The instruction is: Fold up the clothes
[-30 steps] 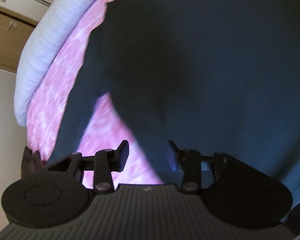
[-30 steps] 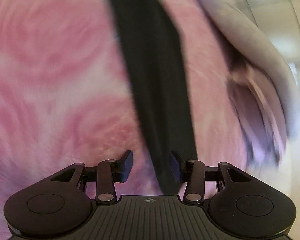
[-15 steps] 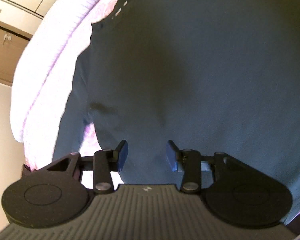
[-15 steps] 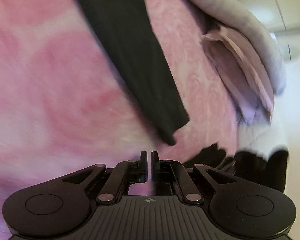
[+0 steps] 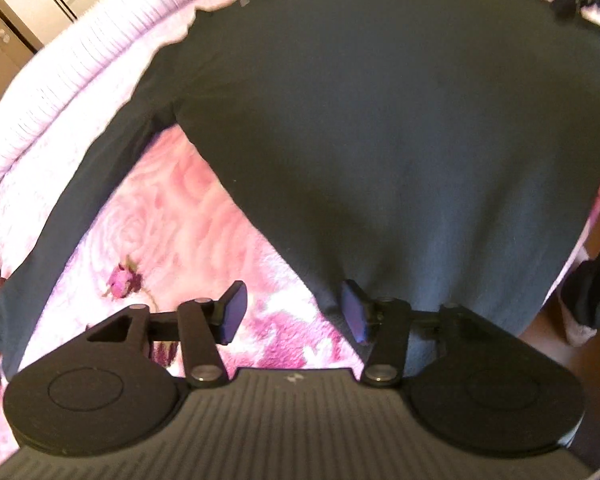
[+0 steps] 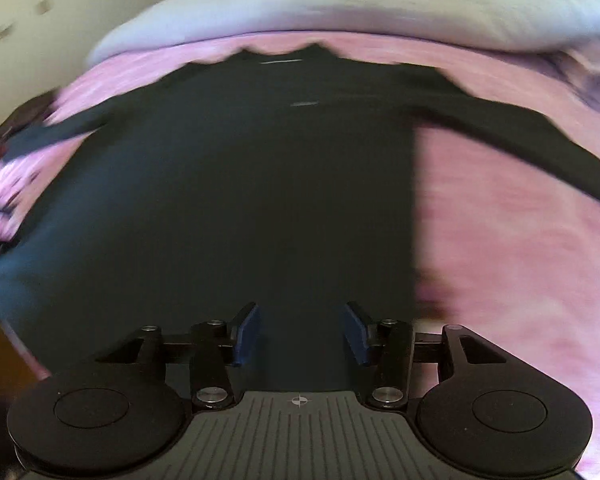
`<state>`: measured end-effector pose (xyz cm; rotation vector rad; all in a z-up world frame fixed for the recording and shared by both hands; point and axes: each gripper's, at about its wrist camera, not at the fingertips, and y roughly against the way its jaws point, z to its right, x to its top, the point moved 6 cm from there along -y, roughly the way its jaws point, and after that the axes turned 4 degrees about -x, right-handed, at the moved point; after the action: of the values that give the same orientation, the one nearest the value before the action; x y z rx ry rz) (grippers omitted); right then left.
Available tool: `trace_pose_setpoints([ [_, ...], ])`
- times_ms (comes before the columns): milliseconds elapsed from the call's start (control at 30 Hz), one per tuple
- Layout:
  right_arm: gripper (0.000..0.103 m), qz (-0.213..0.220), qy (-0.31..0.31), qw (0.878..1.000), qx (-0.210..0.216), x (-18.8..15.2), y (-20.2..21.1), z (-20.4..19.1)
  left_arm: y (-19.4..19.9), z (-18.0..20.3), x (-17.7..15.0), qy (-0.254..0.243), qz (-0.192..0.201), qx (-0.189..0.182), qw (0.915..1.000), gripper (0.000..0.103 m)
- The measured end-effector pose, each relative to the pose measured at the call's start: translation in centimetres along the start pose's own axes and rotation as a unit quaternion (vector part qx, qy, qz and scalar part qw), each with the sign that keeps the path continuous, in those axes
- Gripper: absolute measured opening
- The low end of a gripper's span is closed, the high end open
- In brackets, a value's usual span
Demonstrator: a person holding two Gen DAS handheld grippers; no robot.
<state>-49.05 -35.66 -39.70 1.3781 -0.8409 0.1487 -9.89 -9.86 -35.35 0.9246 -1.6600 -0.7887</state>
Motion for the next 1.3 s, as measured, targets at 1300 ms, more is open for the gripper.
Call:
trace_pose_setpoints([
  [1300, 0.078, 0.05, -0.134, 0.976, -0.165, -4.0, 4.7, -9.7, 10.5, 2.4, -6.0, 0.237, 0.146, 0.094, 0.9557, 0.073],
])
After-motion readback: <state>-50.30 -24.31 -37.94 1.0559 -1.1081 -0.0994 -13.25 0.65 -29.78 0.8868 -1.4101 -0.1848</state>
